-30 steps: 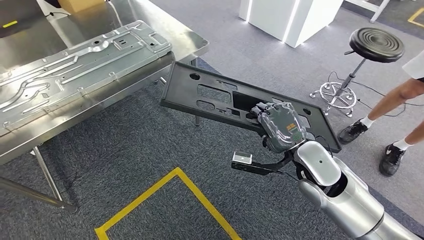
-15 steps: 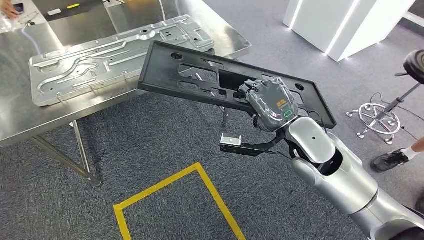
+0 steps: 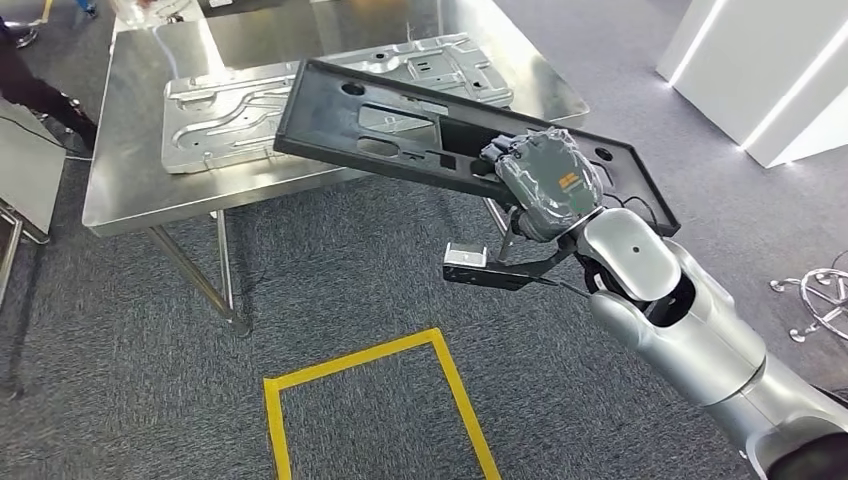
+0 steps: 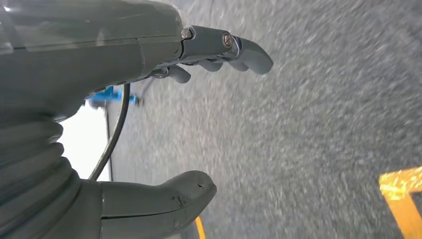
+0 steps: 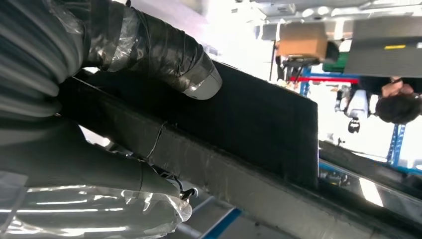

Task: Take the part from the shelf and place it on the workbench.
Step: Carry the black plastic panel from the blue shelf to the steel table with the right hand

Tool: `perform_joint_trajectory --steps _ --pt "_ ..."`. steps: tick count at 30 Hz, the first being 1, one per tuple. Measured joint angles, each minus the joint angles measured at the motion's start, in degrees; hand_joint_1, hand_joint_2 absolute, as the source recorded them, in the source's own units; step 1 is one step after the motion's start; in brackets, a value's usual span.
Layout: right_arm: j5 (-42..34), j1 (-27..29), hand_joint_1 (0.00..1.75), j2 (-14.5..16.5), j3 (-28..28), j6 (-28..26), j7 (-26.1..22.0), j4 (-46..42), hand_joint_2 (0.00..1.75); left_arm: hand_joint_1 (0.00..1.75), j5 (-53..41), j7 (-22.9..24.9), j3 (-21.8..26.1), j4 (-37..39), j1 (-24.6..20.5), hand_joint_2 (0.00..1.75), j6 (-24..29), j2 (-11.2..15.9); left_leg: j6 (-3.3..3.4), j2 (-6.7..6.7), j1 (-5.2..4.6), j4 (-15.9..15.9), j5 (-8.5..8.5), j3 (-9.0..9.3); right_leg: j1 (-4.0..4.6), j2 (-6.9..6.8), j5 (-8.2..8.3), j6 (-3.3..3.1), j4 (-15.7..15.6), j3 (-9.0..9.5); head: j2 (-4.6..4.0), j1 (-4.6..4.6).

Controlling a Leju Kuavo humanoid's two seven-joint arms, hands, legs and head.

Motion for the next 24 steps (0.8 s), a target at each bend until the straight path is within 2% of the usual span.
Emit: perform_joint_trajectory --steps 1,2,3,5,6,7,8,9,10,12,13,14,16,17,19,20,21,22,23,24 --pt "-0.2 -0.2 1.75 -0.2 0.0 0.0 0.0 0.1 1.75 0.0 -0.1 0.2 0.1 0.0 0.1 1.75 -0.2 -0.1 -0.39 -0.37 0.1 -0.1 0.12 -0.23 -0.1 -0.78 0.16 -0.2 -0.3 0.12 0.0 0.01" --pt "-0.2 -0.3 1.75 -0.2 0.0 0.0 0.0 0.1 1.75 0.0 -0.1 0.4 0.1 0.0 0.3 1.75 -0.4 -0.1 -0.71 0.52 -0.01 0.2 -0.13 -0.49 -0.24 -1.58 0.35 -0.47 -0.7 0.32 0.0 0.01" --pt "-0.3 -0.5 1.75 -0.3 0.0 0.0 -0.1 0.2 1.75 0.0 -0.1 0.6 0.2 0.0 0.3 1.75 -0.5 -0.2 -0.97 2.24 -0.18 1.5 -0.98 -1.13 -0.37 -2.47 0.55 -0.76 -1.1 0.54 0.0 -0.02" --pt "-0.3 -0.7 1.75 -0.4 0.0 0.1 -0.1 0.2 1.75 0.0 -0.1 0.8 0.2 0.0 0.2 1.75 -0.5 -0.2 -1.35 6.48 -0.4 7.3 -4.32 -3.88 -0.36 -4.35 0.7 -1.11 -1.6 0.81 0.0 -0.07" --pt "-0.4 -0.8 1.75 -0.6 0.1 0.1 -0.1 0.3 1.75 0.0 -0.1 0.9 0.2 0.0 0.0 1.75 -0.5 -0.2 -1.54 7.49 -0.34 11.2 -6.07 -5.7 -0.31 -5.27 0.67 -1.17 -1.5 0.82 0.0 -0.08" --pt "-0.4 -0.7 1.75 -0.7 0.2 0.1 -0.1 0.5 1.75 0.0 -0.1 0.9 0.1 0.0 0.0 1.75 -0.4 -0.2 -1.7 7.88 -0.25 14.3 -7.14 -7.13 -0.28 -6.19 0.61 -1.17 -1.5 0.82 0.0 -0.08" --pt "-0.4 -0.5 1.75 -0.8 0.3 0.2 -0.1 0.6 1.75 0.0 -0.1 0.9 0.1 0.0 0.0 1.75 -0.4 -0.2 -1.83 8.04 -0.16 15.5 -7.18 -7.65 -0.28 -7.09 0.53 -1.14 -1.5 0.84 0.0 -0.08" --pt "-0.4 -0.4 1.75 -1.0 0.4 0.2 -0.1 0.6 1.75 0.0 -0.1 0.9 0.1 0.0 0.0 1.75 -0.3 -0.2 -1.9 8.2 -0.09 14.5 -6.17 -6.96 -0.3 -7.93 0.42 -1.05 -1.4 0.9 0.0 -0.08" --pt "-0.4 -0.3 1.75 -1.1 0.5 0.2 -0.1 0.7 1.75 0.0 -0.1 0.9 0.1 0.0 0.0 1.75 -0.3 -0.2 -1.9 8.64 -0.05 11.2 -4.36 -5.05 -0.33 -8.74 0.26 -0.9 -1.3 1.01 0.0 -0.08" --pt "-0.5 -0.2 1.75 -1.4 0.5 0.2 -0.1 0.7 1.75 0.0 -0.1 0.9 0.1 0.0 0.1 1.75 -0.2 -0.1 -1.55 10.9 -0.33 3.1 -1.62 -0.6 -0.18 -10.16 -0.19 -0.4 -1.1 1.29 0.0 -0.07" --pt "-0.5 -0.3 1.75 -1.6 0.5 0.2 -0.2 0.7 1.75 0.0 -0.1 0.9 0.1 0.0 0.1 1.75 -0.2 -0.1 -1.16 11.66 -0.54 0.7 -1.03 0.72 -0.06 -10.76 -0.37 -0.09 -1.0 1.41 0.0 -0.06" --pt "-0.5 -0.3 1.75 -1.7 0.5 0.1 -0.2 0.7 1.75 0.0 -0.1 0.9 0.1 0.0 0.1 1.75 -0.2 -0.1 -0.74 11.97 -0.78 -0.2 -1.08 1.13 0.12 -11.31 -0.49 0.24 -1.0 1.54 0.0 -0.04" --pt "-0.5 -0.2 1.75 -1.9 0.6 0.1 -0.3 0.8 1.75 0.0 -0.1 0.9 0.2 0.0 0.1 1.75 -0.2 -0.1 0.12 10.7 -0.94 -0.3 -0.95 1.01 0.22 -12.34 -0.58 0.86 -1.2 1.87 0.0 -0.04" --pt "-0.6 -0.3 1.75 -2.0 0.6 0.1 -0.3 0.8 1.75 0.0 -0.1 0.9 0.2 0.0 0.2 1.75 -0.1 -0.1 0.47 10.1 -0.85 -0.5 -0.81 1.06 0.13 -12.01 -0.86 1.18 -1.1 2.01 0.0 -0.03" --pt "-0.6 -0.3 1.75 -2.3 0.6 0.1 -0.4 0.9 1.75 0.0 -0.1 0.9 0.2 0.0 0.2 1.75 -0.1 -0.1 1.2 8.98 -0.58 -1.0 -0.44 1.24 -0.26 -9.17 -3.01 1.59 1.7 0.92 0.0 -0.02" --pt "-0.6 -0.2 1.75 -2.6 0.6 0.0 -0.5 0.9 1.75 0.0 -0.1 0.9 0.2 0.0 0.1 1.75 -0.1 -0.1 1.47 8.5 -0.57 -1.1 -0.34 1.27 -0.39 -7.29 -4.82 1.69 5.0 -0.59 0.0 -0.01" --pt "-0.6 -0.1 1.75 -2.9 0.6 -0.1 -0.5 1.0 1.75 0.0 -0.1 0.9 0.2 0.0 0.0 1.75 -0.1 -0.1 1.69 8.02 -0.65 -1.1 -0.31 1.25 -0.42 -6.08 -6.69 1.73 9.0 -2.65 0.0 -0.02" --pt "-0.4 0.1 1.75 -3.2 0.7 -0.2 -0.5 1.1 1.75 0.0 -0.1 0.9 0.2 0.0 0.0 1.75 -0.1 -0.1 1.82 7.53 -0.78 -1.1 -0.31 1.24 -0.37 -5.58 -7.99 1.77 12.7 -4.65 0.0 -0.02" --pt "-0.2 0.3 1.75 -3.4 0.8 -0.4 -0.5 1.3 1.75 0.0 -0.1 0.9 0.2 0.0 0.0 1.75 -0.1 -0.1 1.92 7.05 -0.94 -1.0 -0.34 1.27 -0.32 -5.41 -8.21 1.72 14.9 -6.05 0.0 -0.02" --pt "0.0 0.5 1.75 -3.5 0.8 -0.5 -0.5 1.4 1.75 0.0 -0.1 0.8 0.2 0.0 0.0 1.75 -0.1 -0.1 1.98 6.57 -1.11 -1.0 -0.37 1.31 -0.25 -5.35 -7.2 1.54 15.0 -6.48 0.0 -0.02"
